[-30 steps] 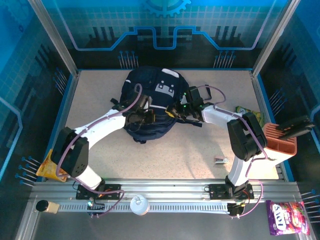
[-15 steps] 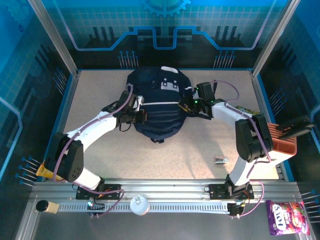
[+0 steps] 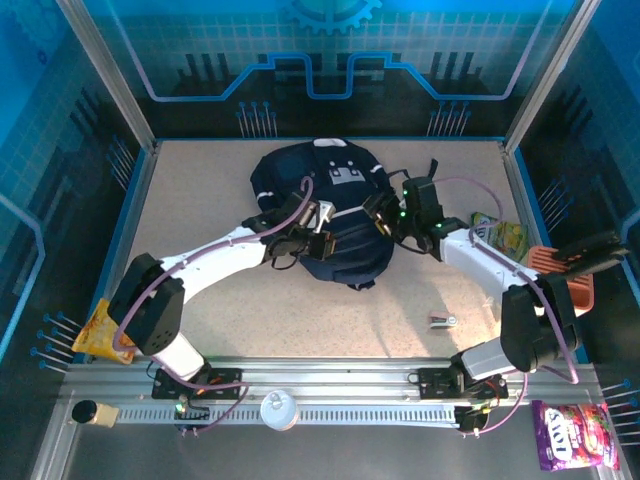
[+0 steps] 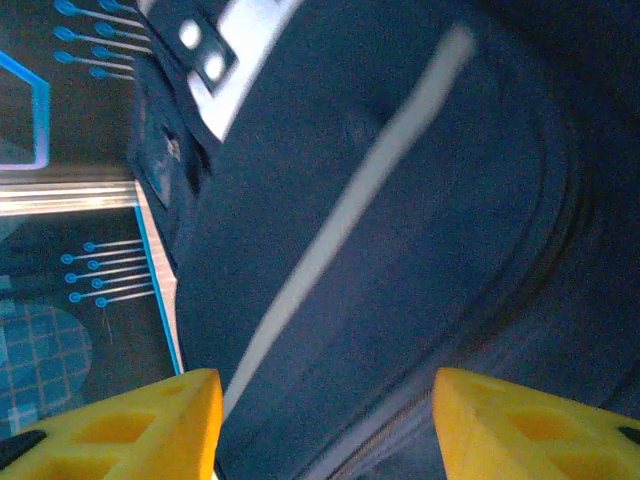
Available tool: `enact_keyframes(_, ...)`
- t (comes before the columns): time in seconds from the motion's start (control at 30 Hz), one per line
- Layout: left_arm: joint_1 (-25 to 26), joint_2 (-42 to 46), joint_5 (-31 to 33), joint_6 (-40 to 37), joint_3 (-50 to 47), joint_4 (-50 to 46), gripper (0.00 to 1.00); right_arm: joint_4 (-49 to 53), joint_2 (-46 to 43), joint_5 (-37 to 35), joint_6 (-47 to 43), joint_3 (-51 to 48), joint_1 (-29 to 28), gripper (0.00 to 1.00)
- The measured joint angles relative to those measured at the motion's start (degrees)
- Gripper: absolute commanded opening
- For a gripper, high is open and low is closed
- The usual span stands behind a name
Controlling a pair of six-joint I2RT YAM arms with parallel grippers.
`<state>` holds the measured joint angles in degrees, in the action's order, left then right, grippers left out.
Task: Pack the student bag
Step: Unzip the student bag at the center of the table.
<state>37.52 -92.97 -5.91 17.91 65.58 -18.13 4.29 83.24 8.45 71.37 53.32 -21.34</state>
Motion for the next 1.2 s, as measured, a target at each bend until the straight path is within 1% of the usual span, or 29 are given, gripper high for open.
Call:
enact_keyframes(0.1,0.83,-1.09,0.00,0.00,1.33,0.04,0.00,1.07,0.85,-1.14,2.93,-0.70,-2.27,0.53)
enact_keyframes(0.2,0.96,-1.60,-0.04,-0.02,1.81,-0.09,0.00,1.75,1.42,-2.78,4.31,-0.79,-3.15,0.48)
enact_keyframes(0.33,0.96,-1.95,-0.02,-0.31,2.14,-1.11,0.00,2.12,3.28,-4.66,4.39,0.11,-3.15,0.35)
enact_keyframes(0.53,0.83,-2.38,1.18,-1.90,3.69,-3.89,0.00,4.31,6.71,-6.75,1.70,3.78,-3.26,0.18)
enact_keyframes(0.63,0.17,-2.38,1.81,-3.15,3.69,-5.25,0.00,5.29,7.10,-7.65,0.02,4.52,-3.26,0.15)
enact_keyframes(0.73,-1.60,-1.44,1.77,-3.85,2.64,-6.45,0.00,5.38,7.10,-8.79,-1.86,4.55,-3.21,0.15)
enact_keyframes(0.9,-7.37,0.81,2.05,-2.75,1.64,-8.85,0.00,5.64,7.10,-9.66,-4.68,4.61,-3.04,0.17)
enact_keyframes(0.97,-8.81,0.87,1.99,-1.70,1.64,-8.57,0.00,5.79,7.10,-9.49,-5.81,5.07,-3.04,0.19)
enact_keyframes(1.0,-8.96,0.87,1.99,-1.36,1.64,-8.52,0.00,5.81,7.10,-9.44,-6.45,5.35,-3.04,0.22)
enact_keyframes(1.07,-8.96,0.87,2.01,-0.66,1.66,-8.33,0.01,6.43,7.15,-9.53,-8.44,6.14,-3.02,0.30)
enact_keyframes(1.1,-8.98,0.74,2.05,-0.24,1.77,-8.37,0.06,6.78,7.15,-9.57,-9.18,6.47,-2.97,0.35)
enact_keyframes(1.17,-9.05,-0.11,2.47,0.33,2.58,-8.61,0.22,8.44,7.15,-10.23,-11.58,7.34,-2.62,0.52)
enact_keyframes(1.2,-9.20,-0.66,2.73,0.48,3.13,-8.70,0.26,9.25,7.10,-10.67,-12.44,7.74,-2.45,0.59)
